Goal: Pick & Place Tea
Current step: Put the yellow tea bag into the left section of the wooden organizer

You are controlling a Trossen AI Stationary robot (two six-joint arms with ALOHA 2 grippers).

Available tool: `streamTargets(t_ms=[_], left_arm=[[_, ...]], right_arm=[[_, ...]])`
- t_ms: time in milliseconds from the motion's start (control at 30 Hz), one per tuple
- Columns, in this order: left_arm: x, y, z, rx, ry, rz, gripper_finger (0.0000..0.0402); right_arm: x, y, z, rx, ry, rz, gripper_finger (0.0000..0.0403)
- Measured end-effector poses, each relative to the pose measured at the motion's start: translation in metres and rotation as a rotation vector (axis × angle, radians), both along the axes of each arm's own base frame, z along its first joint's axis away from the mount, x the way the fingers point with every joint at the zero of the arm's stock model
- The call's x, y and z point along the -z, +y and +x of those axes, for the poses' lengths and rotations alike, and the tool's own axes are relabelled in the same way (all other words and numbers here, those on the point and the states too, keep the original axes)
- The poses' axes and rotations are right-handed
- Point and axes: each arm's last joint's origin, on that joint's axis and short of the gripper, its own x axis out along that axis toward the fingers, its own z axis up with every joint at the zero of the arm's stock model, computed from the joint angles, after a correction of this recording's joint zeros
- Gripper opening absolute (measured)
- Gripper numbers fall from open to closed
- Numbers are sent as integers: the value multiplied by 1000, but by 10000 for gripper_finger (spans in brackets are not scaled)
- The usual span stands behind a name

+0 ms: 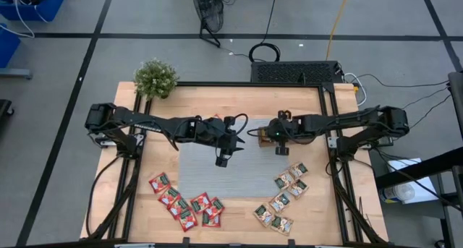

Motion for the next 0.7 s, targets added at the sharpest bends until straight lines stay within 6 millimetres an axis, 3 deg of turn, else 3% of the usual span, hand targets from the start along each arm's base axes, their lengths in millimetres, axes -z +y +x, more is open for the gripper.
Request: streamTargets(t_ms=[433,700], left_arm=[[0,0,0,-2,0,-4,113],[0,0,0,-2,0,-4,113]], right_arm=[[-3,1,3,35,-53,-13,113],[-13,-5,3,93,-87,-250,163]])
